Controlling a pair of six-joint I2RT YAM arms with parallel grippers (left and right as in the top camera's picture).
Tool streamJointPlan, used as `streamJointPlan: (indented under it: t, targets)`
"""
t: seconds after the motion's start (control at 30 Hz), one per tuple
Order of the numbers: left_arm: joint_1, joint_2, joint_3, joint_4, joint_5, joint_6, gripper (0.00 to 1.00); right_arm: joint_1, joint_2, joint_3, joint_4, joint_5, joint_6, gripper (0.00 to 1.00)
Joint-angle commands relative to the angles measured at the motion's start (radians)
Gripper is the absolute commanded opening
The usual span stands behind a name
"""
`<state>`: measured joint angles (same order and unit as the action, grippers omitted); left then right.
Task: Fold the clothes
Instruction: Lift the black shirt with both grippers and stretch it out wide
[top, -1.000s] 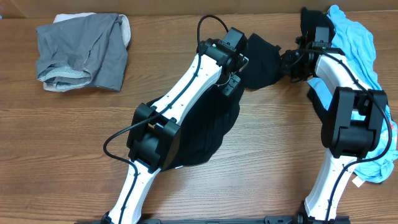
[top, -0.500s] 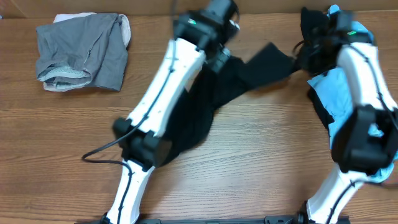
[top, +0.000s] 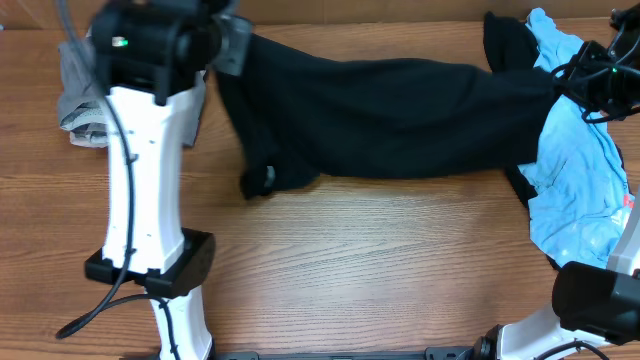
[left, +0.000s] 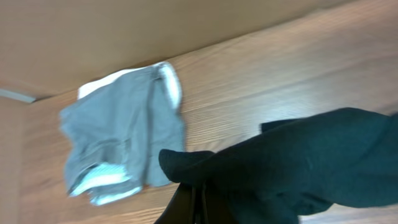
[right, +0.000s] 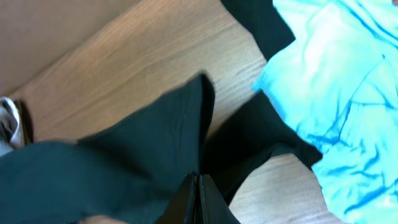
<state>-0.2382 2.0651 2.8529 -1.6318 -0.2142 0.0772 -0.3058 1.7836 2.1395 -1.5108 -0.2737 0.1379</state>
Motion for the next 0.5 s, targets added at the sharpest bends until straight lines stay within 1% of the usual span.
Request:
streamJointPlan:
  t: [0.0, 0.23, 0.47]
  targets:
    - [0.044, -0.080, 0.012, 0.007, -0.029, -0.004, 0.04, 0.000, -0.076, 0.054, -0.015, -0.008, -0.035, 0.04]
    - [0.064, -0.238, 0.012, 0.050, -0.030, -0.003, 0.04, -0.005, -0.214, 0.111, -0.050, -0.012, -0.035, 0.04]
    - [0.064, -0.382, 0.012, 0.086, -0.030, -0.003, 0.04, -0.004, -0.334, 0.115, -0.076, 0.011, -0.035, 0.04]
